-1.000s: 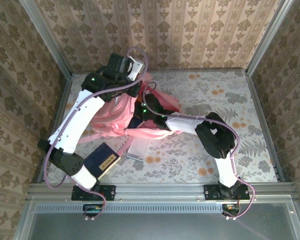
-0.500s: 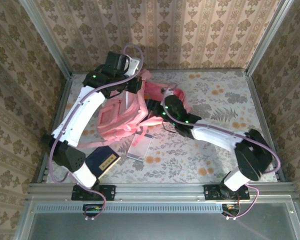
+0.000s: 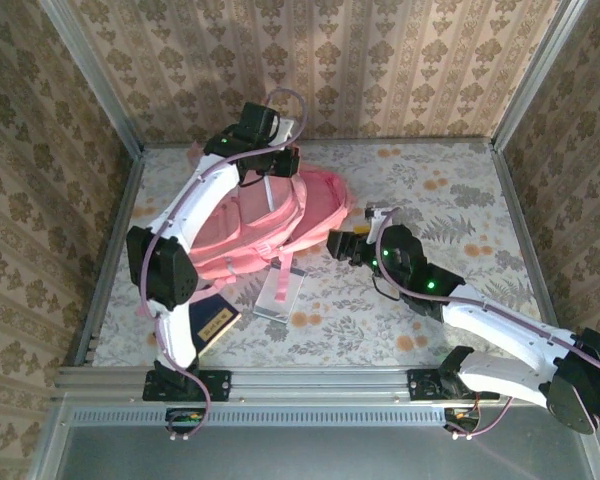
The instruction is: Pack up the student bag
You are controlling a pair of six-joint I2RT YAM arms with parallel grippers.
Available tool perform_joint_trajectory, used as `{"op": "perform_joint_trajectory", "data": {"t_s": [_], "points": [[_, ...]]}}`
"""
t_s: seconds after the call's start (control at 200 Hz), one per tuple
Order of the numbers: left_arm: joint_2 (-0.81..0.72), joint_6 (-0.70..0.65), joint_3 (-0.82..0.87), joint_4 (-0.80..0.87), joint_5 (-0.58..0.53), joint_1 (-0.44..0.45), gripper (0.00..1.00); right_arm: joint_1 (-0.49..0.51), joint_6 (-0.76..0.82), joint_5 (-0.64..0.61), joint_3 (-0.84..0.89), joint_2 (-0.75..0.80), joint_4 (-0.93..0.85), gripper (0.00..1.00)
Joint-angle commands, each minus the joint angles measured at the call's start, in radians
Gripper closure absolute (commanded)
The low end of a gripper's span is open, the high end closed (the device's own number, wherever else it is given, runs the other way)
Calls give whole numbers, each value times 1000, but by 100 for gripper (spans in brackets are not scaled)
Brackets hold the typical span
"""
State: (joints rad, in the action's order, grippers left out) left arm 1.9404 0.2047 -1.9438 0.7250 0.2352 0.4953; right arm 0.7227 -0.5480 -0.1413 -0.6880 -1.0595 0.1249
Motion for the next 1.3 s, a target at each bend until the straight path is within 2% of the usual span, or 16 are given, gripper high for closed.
{"op": "perform_joint_trajectory", "data": {"t_s": [0.0,0.035,0.05,0.09,0.16,0.215,0.305,0.46,0.555,0.64,0.745,0.84,0.925,1.05,1.27,1.295], "points": [[27,-50,-48,49,-123,-31,93,-2,65,93,5,2,-46,27],[45,-58,-63,70,-145,-32,92,-2,69,113,-1,-7,-54,27],[51,-59,-70,80,-145,-60,92,-2,70,121,-6,-11,-56,27],[66,-48,-89,100,-110,-79,88,-1,72,145,-16,-22,-63,27],[40,-7,-71,77,-8,-91,67,1,75,179,-32,-40,-73,27],[-21,16,-1,17,29,-79,50,4,77,193,-40,-48,-82,27],[-138,39,92,-27,51,-58,37,4,83,193,-43,-50,-95,27],[-394,108,343,-32,18,-83,32,4,95,169,-19,-30,-112,27],[-547,155,497,-15,52,-125,29,4,97,166,1,-24,-112,27],[-670,200,646,15,11,-121,27,4,97,166,10,-23,-125,27],[-774,323,814,96,-71,-118,21,3,95,153,17,-14,-144,27],[-830,413,949,153,-82,-113,19,0,101,140,28,1,-148,27],[-865,455,1056,171,-62,-111,11,-4,105,132,31,4,-157,27],[-883,479,1198,123,-15,-105,8,-7,108,137,31,1,-163,26],[-790,480,1280,76,-54,-46,6,-8,113,133,32,20,-184,25],[-768,482,1283,69,-66,-8,6,-9,113,131,34,25,-186,25]]}}
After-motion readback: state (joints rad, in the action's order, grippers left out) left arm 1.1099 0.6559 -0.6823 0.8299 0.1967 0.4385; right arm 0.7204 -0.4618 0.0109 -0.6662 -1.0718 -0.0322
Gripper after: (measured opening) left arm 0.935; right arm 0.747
